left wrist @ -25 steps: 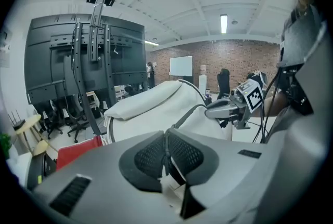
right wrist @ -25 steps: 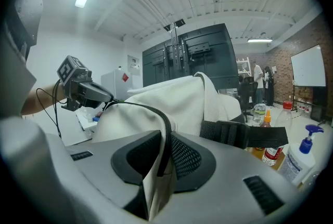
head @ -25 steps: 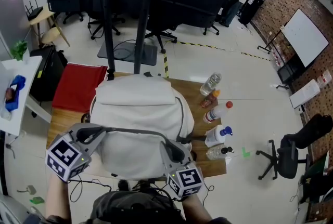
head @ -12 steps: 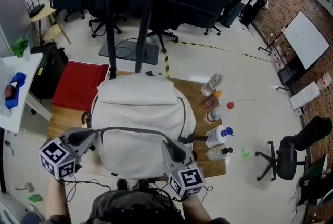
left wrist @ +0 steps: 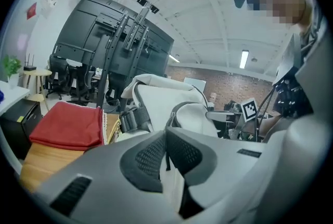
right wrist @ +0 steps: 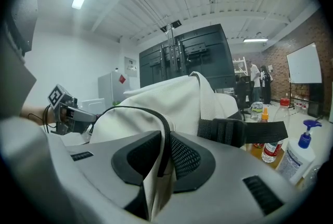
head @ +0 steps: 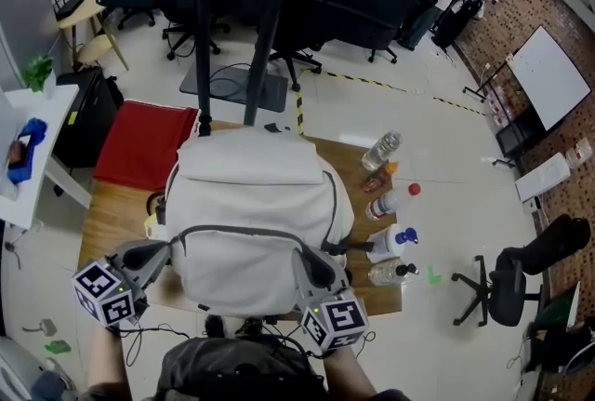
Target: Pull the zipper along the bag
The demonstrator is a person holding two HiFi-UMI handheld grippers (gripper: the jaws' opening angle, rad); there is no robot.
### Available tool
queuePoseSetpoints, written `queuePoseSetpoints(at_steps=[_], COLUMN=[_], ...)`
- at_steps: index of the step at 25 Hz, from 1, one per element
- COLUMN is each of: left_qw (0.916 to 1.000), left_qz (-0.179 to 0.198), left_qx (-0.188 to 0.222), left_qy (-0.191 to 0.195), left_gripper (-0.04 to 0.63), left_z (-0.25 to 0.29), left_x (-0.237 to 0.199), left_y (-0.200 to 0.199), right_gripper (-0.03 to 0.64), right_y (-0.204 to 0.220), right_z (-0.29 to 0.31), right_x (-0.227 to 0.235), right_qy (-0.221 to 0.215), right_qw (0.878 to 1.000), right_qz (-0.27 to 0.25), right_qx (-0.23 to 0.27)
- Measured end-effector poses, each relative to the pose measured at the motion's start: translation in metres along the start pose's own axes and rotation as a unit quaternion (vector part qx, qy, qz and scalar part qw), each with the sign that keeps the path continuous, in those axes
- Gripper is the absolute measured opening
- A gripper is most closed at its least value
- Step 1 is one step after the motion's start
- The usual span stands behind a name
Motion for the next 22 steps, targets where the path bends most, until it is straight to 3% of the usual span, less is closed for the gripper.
queuePoseSetpoints(at_steps=[3,10,14,22], left_qw=[0.9999,0.9972,0.9957,0.9983], left_qz=[0.001,0.068,0.089,0.021], left_qx=[0.015,0.027,0.013,0.053], left_qy=[0.005,-0.016,-0.022,0.011], left_gripper=[0.037,0.037,0.037,0.038], left_z=[-0.007,-0.028,-0.024,-0.027], left_x=[0.007,0.019,0.017,0.009], left_y=[0.003,-0.007,0.005,0.035], right_gripper=[0.063,0.057,0.052,0.051], right_y=[0.0,0.0,-0.003,0.0], right_z=[-0.001,-0.007,-0.017,-0.02], right_x=[0.0,-0.002,-0.004,-0.001], right_qy=[0.004,-0.007,-0.018,-0.028], right_qw=[1.0,0.999,0.998,0.998], right_qz=[0.002,-0.003,-0.017,-0.004], right_qx=[0.005,0.033,0.056,0.059])
Point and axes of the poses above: the fingertips, and each gripper's own axes: z forward along the fingers, x to its right, y out of its underside, the point moved 10 cm from there along -z, backward along the fingers, and after that the axes turned 1 degree about x, right-handed, at the moved point
